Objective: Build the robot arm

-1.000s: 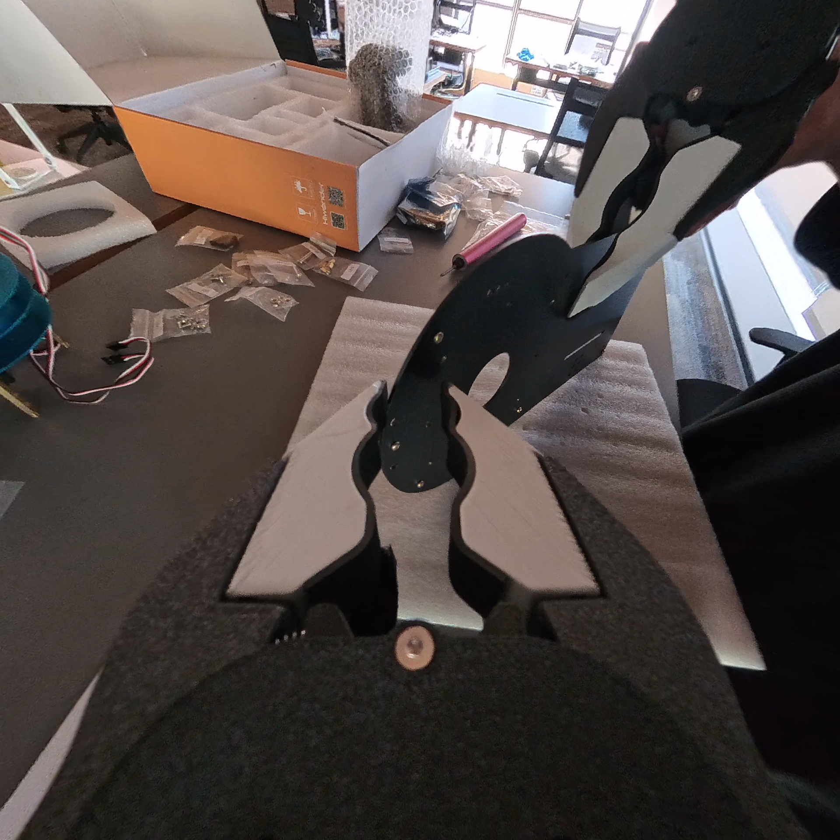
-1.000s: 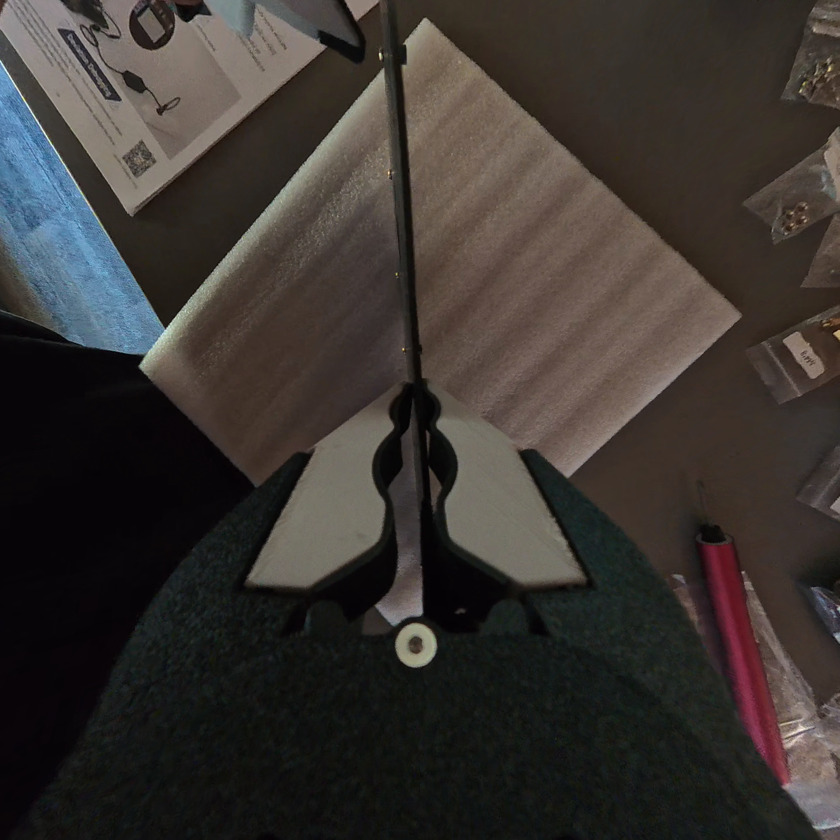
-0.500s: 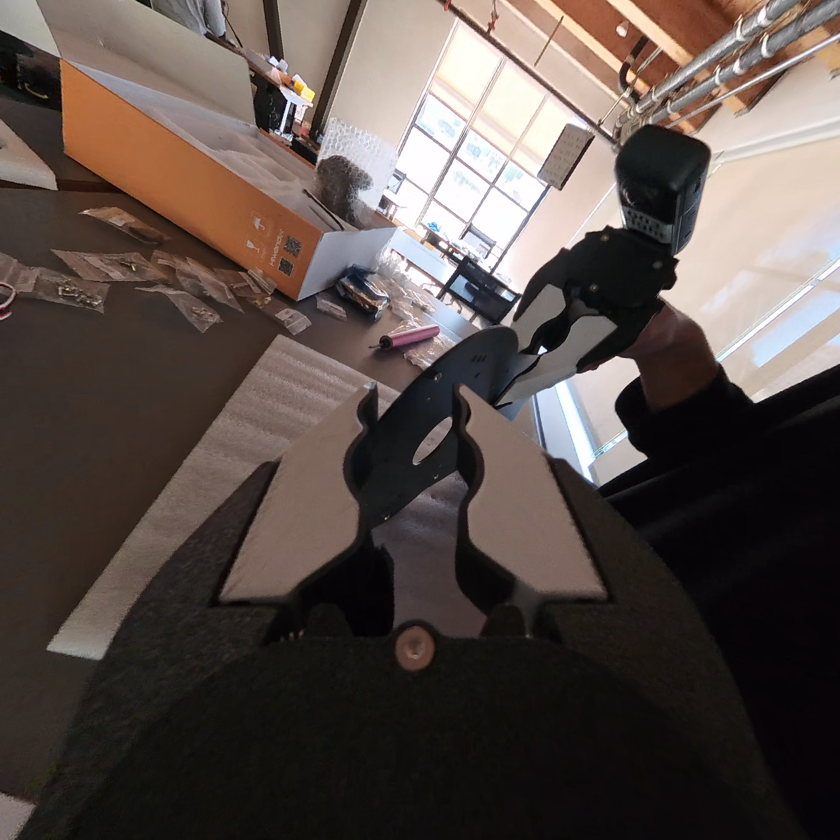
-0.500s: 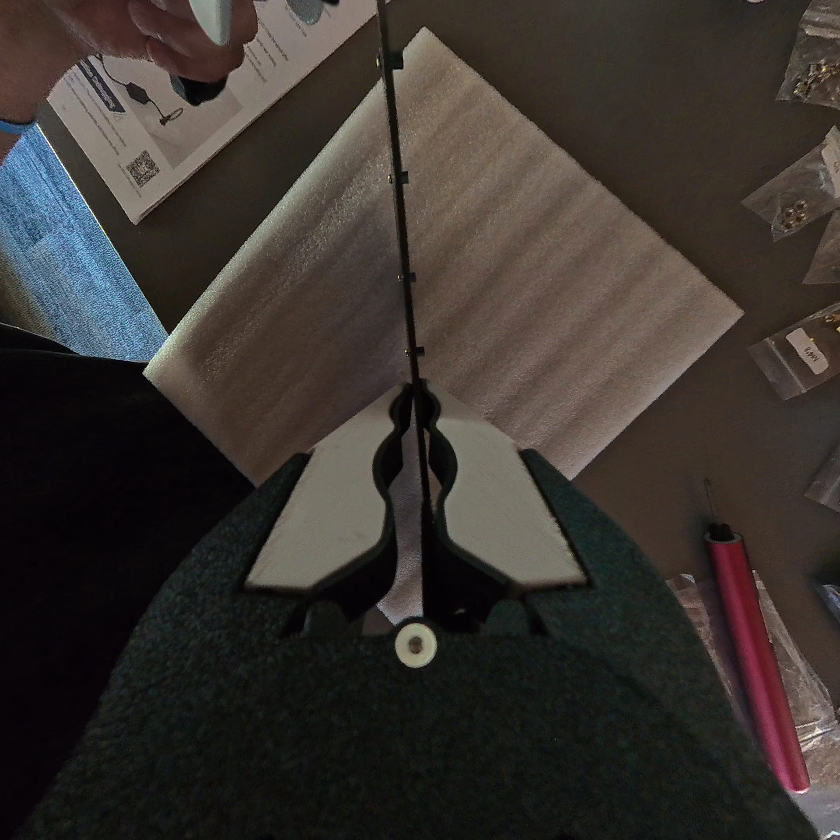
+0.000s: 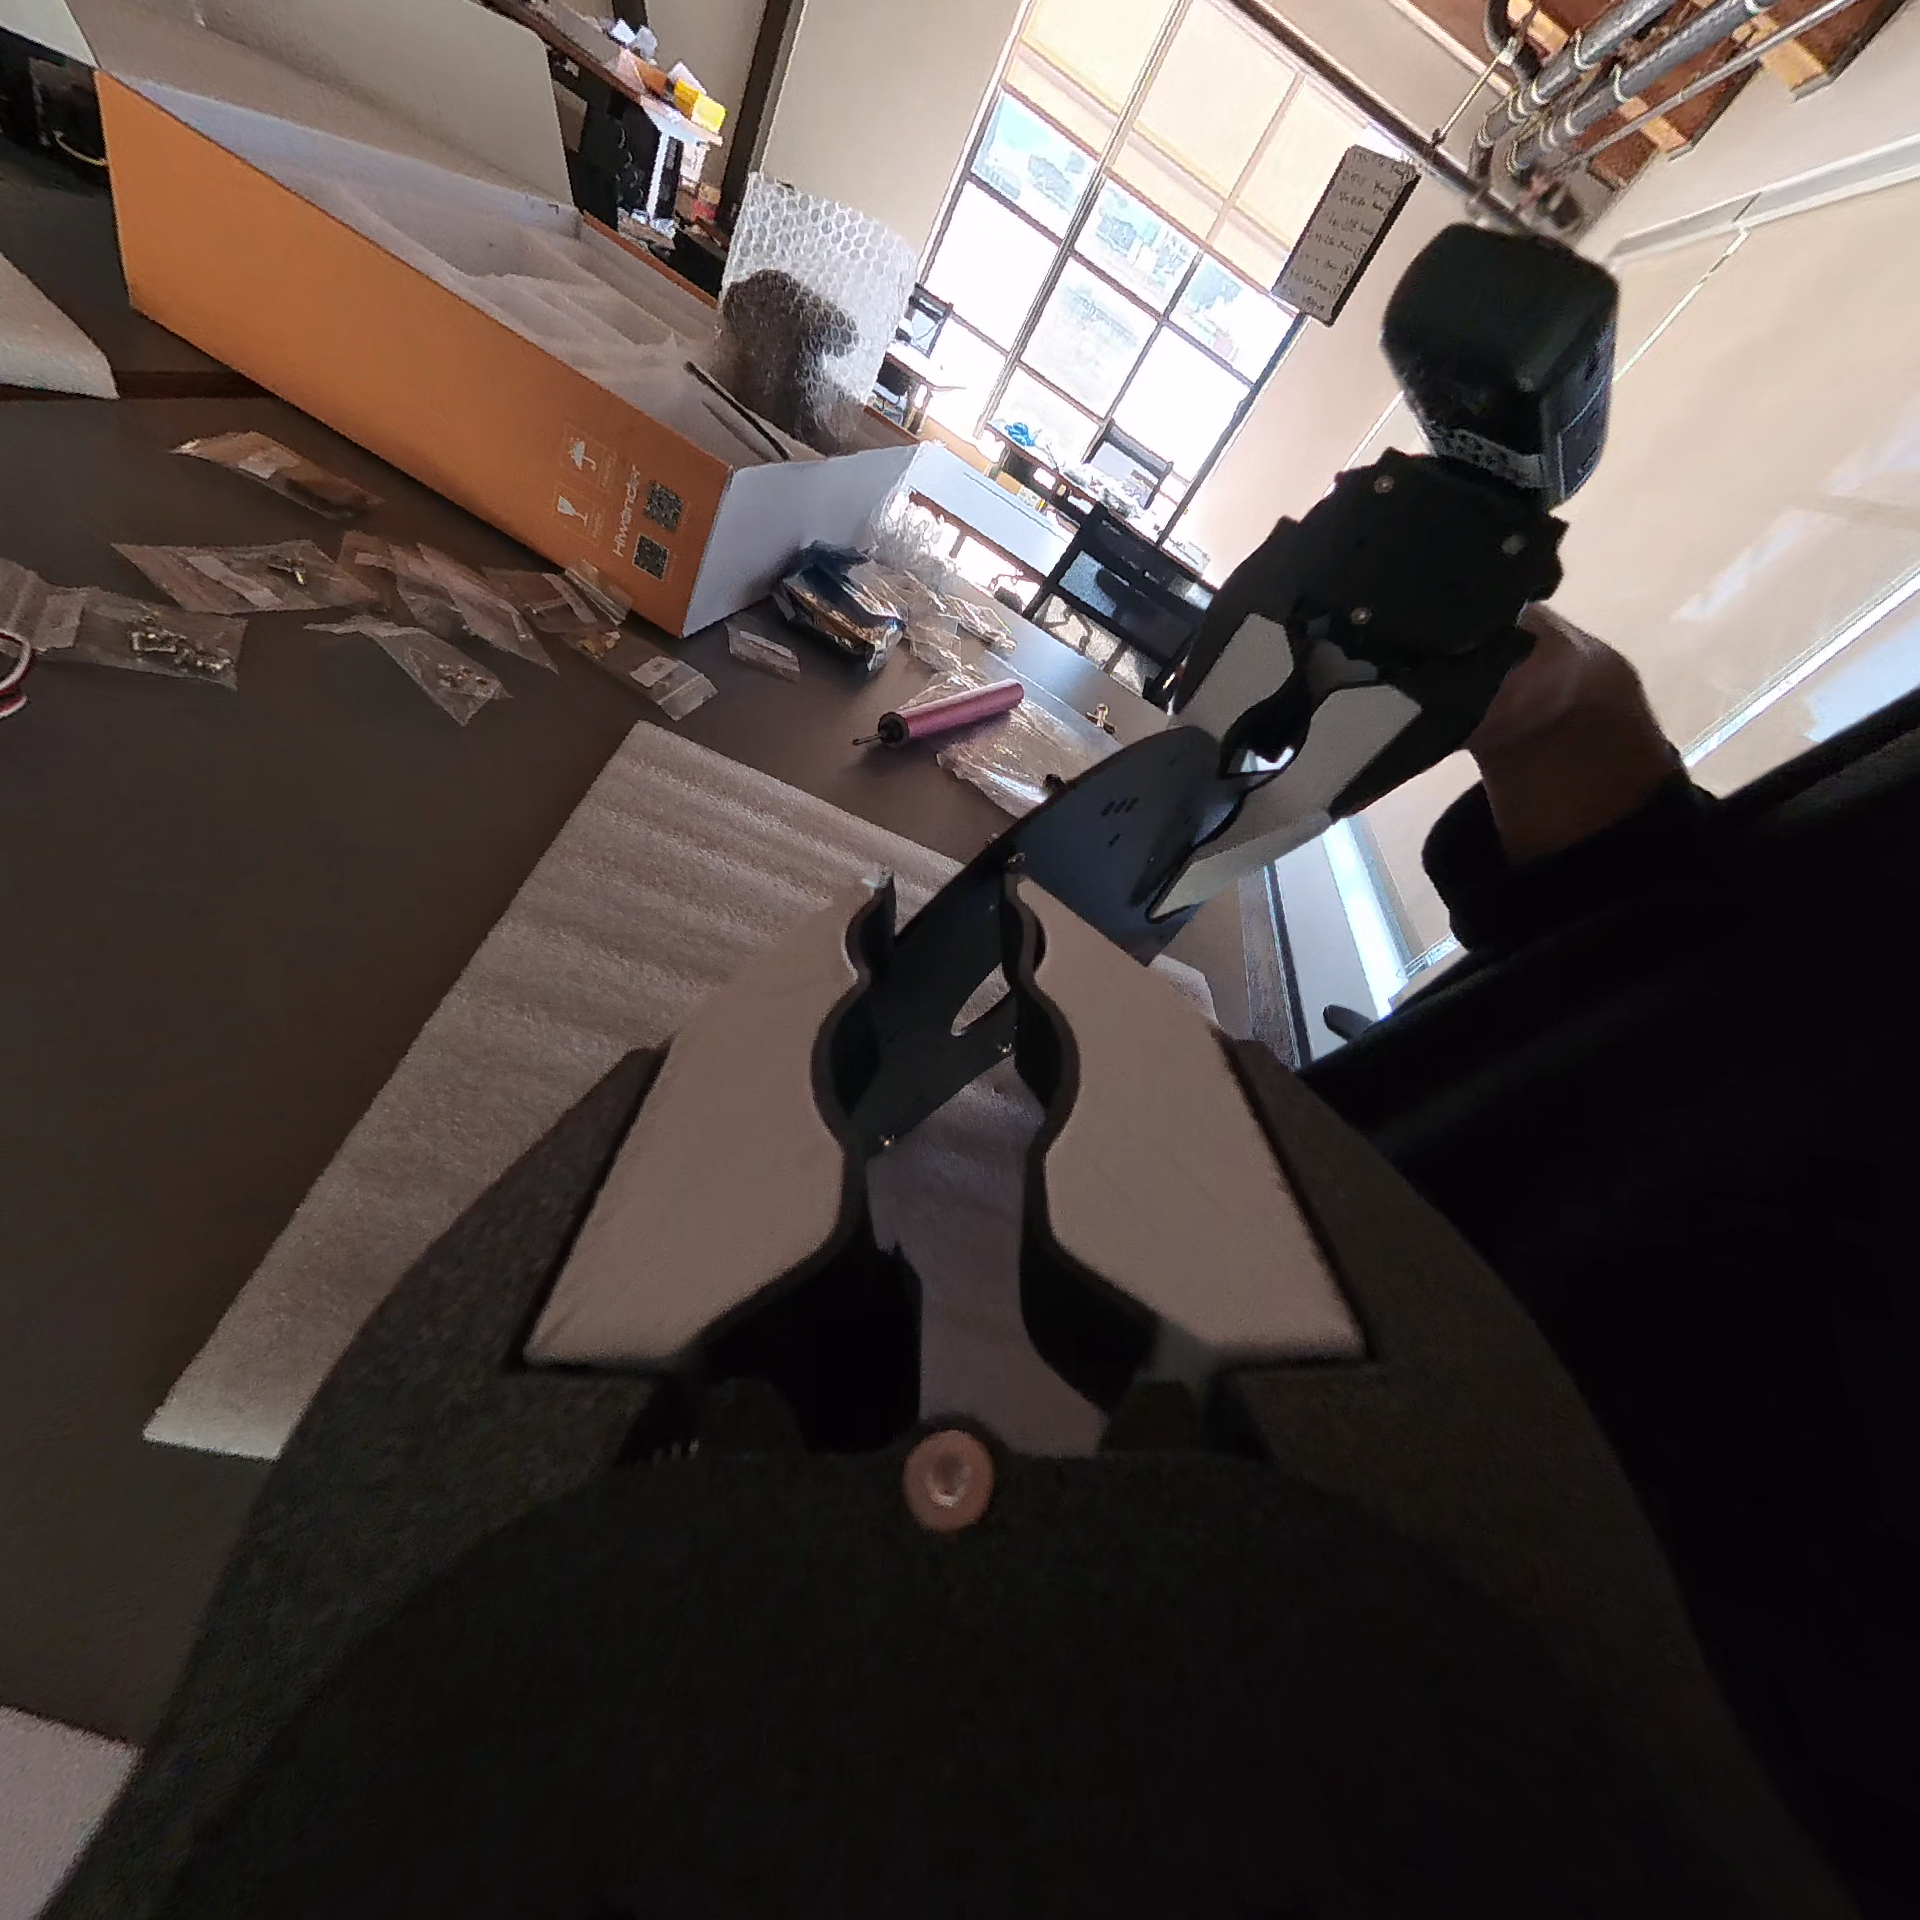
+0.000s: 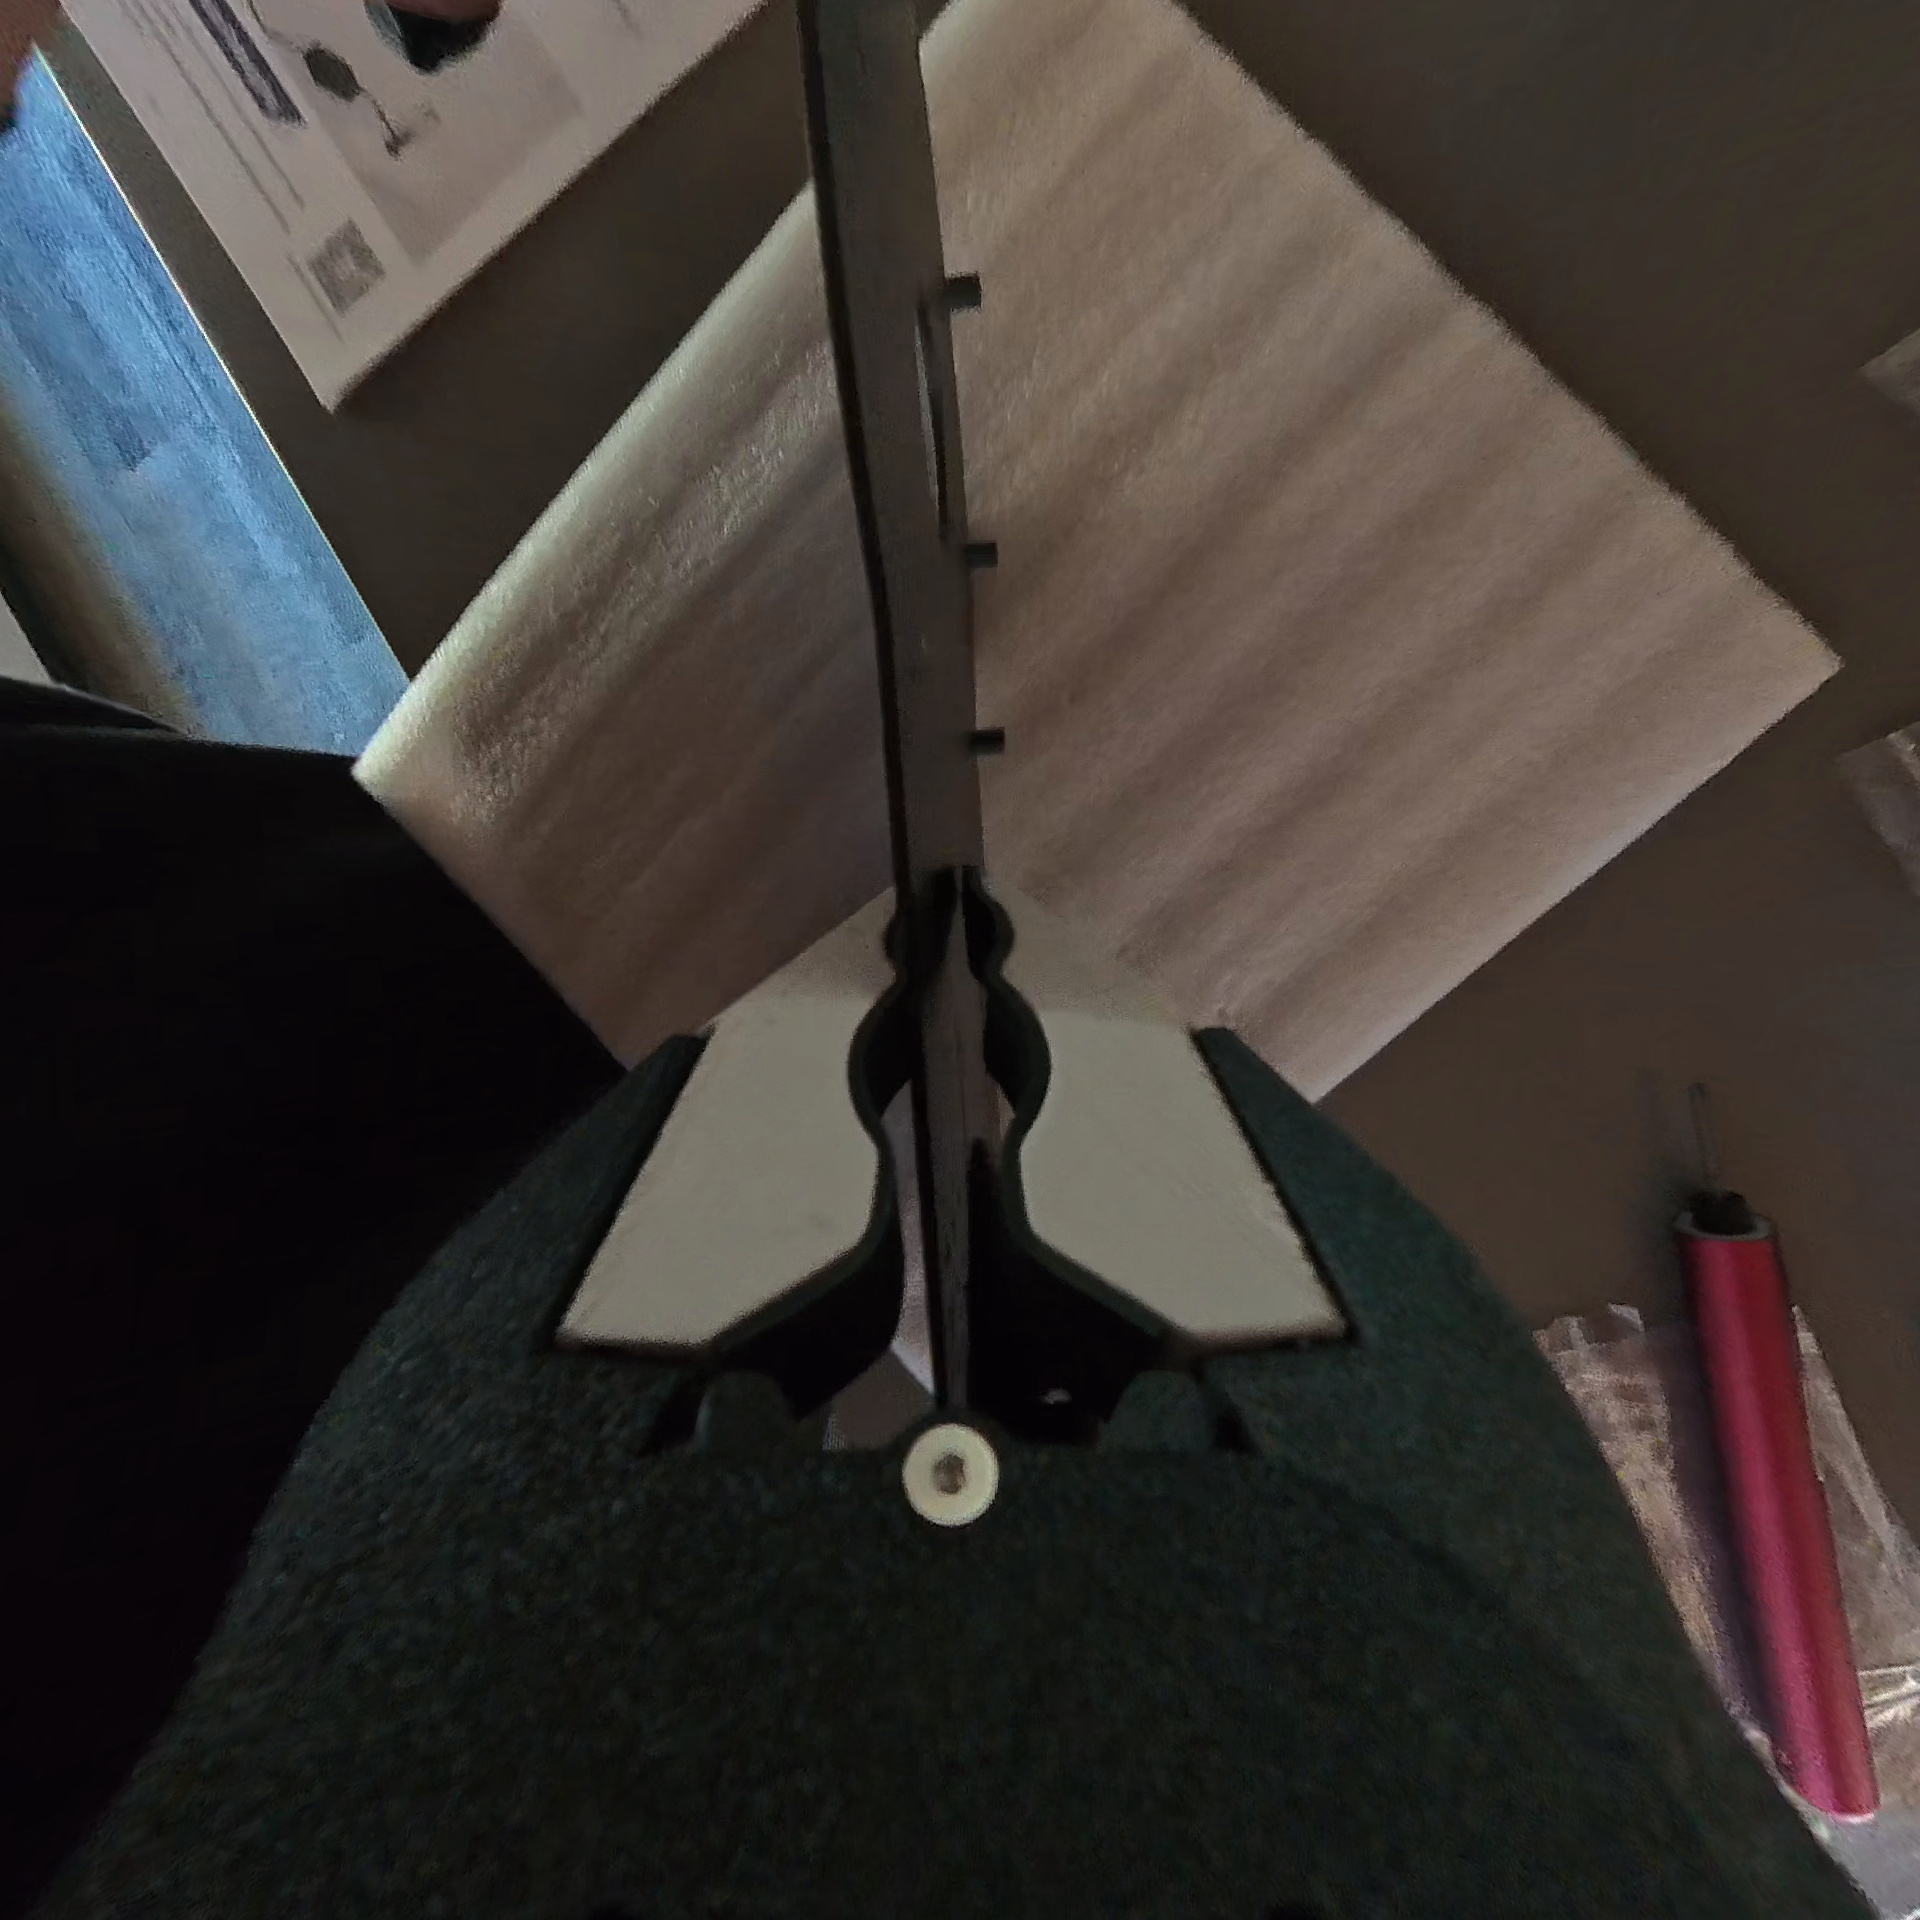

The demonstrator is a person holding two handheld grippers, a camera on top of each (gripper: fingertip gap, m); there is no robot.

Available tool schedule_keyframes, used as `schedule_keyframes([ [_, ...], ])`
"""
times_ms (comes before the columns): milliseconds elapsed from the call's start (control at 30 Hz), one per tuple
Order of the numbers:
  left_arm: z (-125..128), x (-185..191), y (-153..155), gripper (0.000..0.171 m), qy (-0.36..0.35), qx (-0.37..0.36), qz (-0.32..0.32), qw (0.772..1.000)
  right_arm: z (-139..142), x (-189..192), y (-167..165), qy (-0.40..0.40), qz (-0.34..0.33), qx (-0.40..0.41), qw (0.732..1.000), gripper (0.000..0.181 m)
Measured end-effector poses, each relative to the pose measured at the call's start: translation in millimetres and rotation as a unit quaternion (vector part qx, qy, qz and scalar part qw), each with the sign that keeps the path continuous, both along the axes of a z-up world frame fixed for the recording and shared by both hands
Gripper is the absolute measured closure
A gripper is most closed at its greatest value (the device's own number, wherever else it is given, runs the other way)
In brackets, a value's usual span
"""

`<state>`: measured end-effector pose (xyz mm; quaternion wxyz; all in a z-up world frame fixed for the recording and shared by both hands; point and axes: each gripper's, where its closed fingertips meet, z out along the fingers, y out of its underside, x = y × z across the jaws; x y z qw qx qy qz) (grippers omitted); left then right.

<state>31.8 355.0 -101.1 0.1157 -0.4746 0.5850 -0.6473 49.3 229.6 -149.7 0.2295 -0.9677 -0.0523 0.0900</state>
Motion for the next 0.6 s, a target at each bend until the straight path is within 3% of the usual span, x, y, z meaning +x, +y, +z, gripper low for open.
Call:
schedule_keyframes([
  [167,0.1,-4.9,-1.5,0.15,0.004,0.005,0.001,1.0,4.3,-7.0,0.8,0.038,-0.007,0.011,0.999,0.172],
  [267,2.6,-9.8,-5.1,0.137,0.006,-0.006,-0.008,1.0,4.1,-8.1,0.6,0.04,-0.005,0.008,0.999,0.171],
  [400,1.9,-7.4,-2.5,0.148,0.011,-0.015,-0.001,1.0,4.0,-7.1,0.7,0.04,-0.003,0.006,0.999,0.172],
  [600,0.8,-4.7,-1.3,0.151,0.003,-0.011,-0.001,1.0,4.0,-5.9,1.0,0.049,-0.008,0.002,0.999,0.171],
])
